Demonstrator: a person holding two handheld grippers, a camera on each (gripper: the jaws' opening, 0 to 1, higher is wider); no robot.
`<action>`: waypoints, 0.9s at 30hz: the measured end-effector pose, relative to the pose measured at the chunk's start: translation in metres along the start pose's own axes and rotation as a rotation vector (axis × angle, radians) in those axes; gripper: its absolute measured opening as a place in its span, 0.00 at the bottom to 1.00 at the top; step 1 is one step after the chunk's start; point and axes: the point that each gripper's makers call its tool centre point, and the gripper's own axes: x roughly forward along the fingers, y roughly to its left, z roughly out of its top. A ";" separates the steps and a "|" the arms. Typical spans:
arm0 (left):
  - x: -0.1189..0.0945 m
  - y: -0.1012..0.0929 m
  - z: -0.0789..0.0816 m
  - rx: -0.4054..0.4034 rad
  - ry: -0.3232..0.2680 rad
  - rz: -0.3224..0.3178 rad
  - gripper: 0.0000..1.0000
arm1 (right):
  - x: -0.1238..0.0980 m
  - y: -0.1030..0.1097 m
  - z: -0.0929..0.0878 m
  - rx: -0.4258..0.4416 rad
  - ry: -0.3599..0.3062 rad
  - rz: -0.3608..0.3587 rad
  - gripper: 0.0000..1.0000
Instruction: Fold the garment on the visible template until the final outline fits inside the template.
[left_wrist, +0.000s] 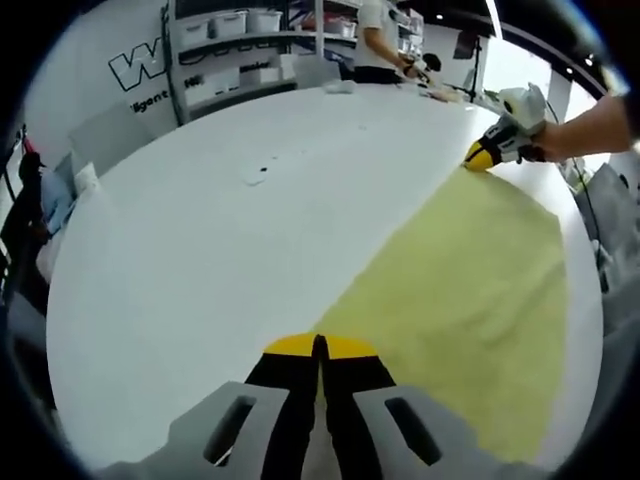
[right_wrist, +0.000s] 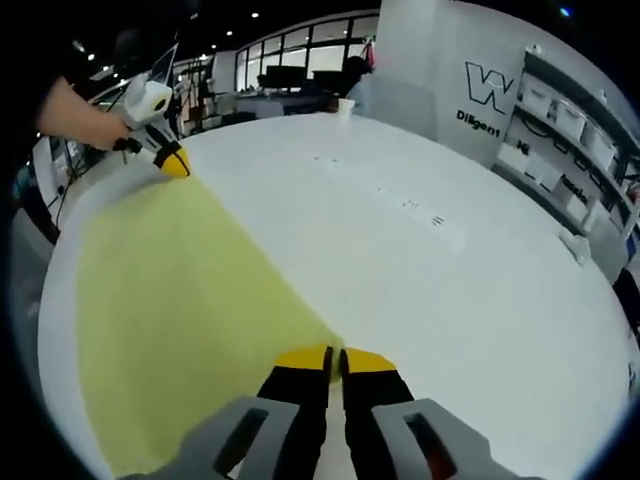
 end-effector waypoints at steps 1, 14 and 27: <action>0.000 0.001 0.001 -0.008 -0.002 0.002 0.00 | 0.000 -0.001 0.000 0.003 0.000 -0.002 0.00; -0.011 0.007 0.006 -0.057 -0.028 0.035 0.13 | -0.012 -0.001 0.000 0.041 -0.023 -0.002 0.03; -0.045 -0.029 -0.005 -0.174 -0.102 0.028 0.23 | -0.041 0.031 -0.010 0.082 -0.072 0.006 0.12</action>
